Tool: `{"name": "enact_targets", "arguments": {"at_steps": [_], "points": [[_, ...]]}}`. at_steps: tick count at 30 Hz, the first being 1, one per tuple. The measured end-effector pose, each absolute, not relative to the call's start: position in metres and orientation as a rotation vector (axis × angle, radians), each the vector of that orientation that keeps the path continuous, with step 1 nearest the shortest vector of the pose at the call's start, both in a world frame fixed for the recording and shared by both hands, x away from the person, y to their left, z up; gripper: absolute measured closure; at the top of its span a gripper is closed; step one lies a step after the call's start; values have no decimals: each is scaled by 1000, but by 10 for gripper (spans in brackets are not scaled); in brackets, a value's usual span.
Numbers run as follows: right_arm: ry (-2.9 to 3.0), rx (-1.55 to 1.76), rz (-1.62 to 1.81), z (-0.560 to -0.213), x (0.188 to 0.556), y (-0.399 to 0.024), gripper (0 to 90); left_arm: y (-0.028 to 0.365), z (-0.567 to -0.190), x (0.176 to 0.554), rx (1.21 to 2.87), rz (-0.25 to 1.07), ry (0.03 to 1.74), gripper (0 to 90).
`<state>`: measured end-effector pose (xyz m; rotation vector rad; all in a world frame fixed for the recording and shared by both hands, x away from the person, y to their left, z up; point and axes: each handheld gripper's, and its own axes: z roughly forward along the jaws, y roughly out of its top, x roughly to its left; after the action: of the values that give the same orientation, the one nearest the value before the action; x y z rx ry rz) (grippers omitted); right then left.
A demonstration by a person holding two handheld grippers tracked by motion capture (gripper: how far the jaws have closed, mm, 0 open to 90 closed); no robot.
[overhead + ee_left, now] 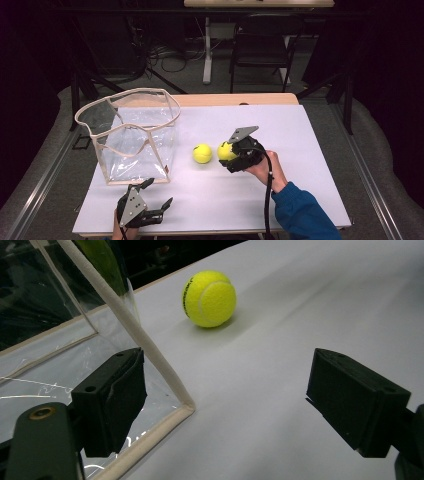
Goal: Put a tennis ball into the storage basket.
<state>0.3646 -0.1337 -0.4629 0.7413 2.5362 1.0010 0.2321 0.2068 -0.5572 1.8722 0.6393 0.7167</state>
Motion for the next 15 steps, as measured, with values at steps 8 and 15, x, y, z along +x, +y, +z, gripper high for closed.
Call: {"name": "enact_targets", "arguments": {"at_steps": [8,15], "points": [[2534,729,1004,-456,369,-133,259,207,-557,232,1872,720,638,161],[2533,723,1007,-450,373,-130,259,207,-557,232,1872,720,638,161]]}}
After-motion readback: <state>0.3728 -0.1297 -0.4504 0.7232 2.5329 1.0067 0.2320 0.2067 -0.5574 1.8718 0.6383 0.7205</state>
